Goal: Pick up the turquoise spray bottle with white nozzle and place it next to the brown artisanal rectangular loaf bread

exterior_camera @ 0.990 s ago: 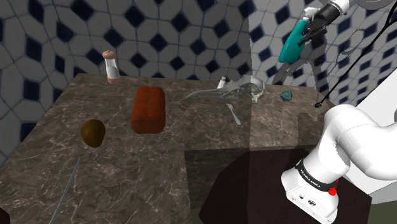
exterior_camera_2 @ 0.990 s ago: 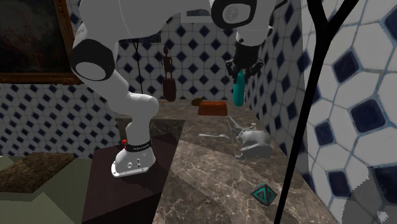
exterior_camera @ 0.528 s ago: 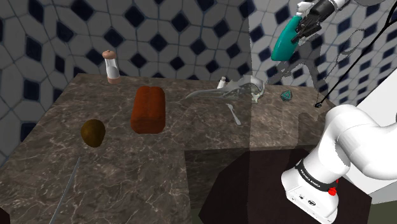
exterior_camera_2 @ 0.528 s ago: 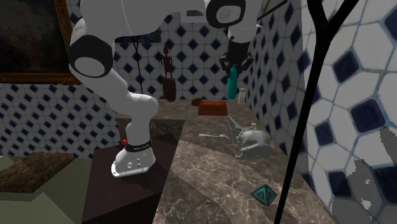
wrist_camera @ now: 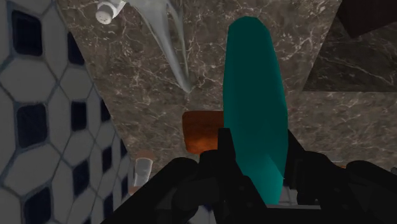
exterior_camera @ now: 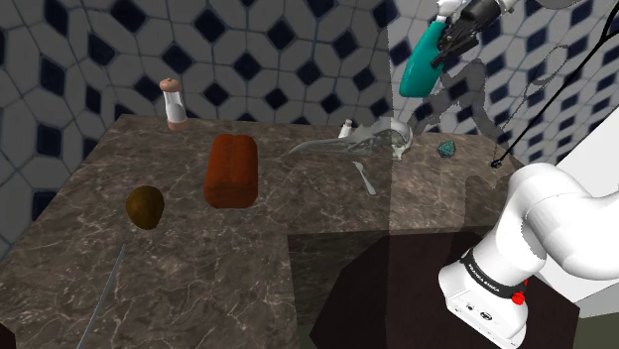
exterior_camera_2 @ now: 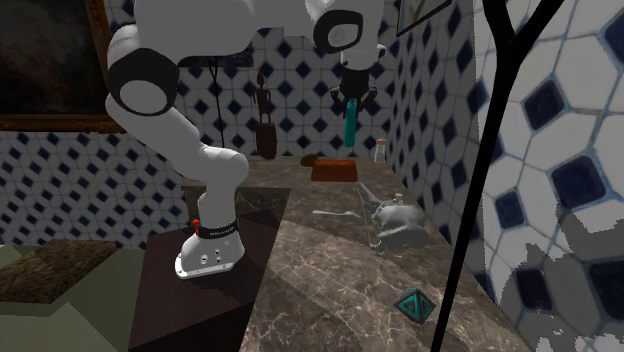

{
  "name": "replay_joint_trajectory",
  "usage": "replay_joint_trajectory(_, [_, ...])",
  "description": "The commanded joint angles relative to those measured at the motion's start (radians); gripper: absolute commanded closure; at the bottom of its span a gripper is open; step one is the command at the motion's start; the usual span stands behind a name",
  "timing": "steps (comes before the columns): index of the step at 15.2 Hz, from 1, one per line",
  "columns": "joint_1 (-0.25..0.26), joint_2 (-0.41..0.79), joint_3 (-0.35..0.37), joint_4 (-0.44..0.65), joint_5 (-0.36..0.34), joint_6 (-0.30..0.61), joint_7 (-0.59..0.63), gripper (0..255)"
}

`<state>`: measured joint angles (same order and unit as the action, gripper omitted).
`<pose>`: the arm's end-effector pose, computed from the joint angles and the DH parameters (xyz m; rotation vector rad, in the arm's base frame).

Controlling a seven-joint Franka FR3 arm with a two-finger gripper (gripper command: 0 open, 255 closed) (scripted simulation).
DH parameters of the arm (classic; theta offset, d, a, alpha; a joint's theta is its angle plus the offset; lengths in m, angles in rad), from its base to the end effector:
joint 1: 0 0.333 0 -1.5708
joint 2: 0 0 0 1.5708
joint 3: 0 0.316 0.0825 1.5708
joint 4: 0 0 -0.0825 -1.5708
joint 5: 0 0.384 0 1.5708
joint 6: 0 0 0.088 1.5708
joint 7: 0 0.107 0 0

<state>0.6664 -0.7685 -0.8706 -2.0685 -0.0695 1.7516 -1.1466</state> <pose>0.3847 -0.1984 0.6128 -2.4211 -1.3896 -0.6683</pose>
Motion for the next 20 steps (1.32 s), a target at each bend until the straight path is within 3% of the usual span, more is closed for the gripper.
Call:
replay_joint_trajectory(1, [0.006,0.007,0.035,-0.033,0.015,0.04,0.038,255])
replay_joint_trajectory(11, [0.074,0.083,0.192,-0.118,0.092,0.207,0.213,255])
replay_joint_trajectory(20, [0.176,0.23,0.292,-0.09,0.168,0.341,0.347,255])
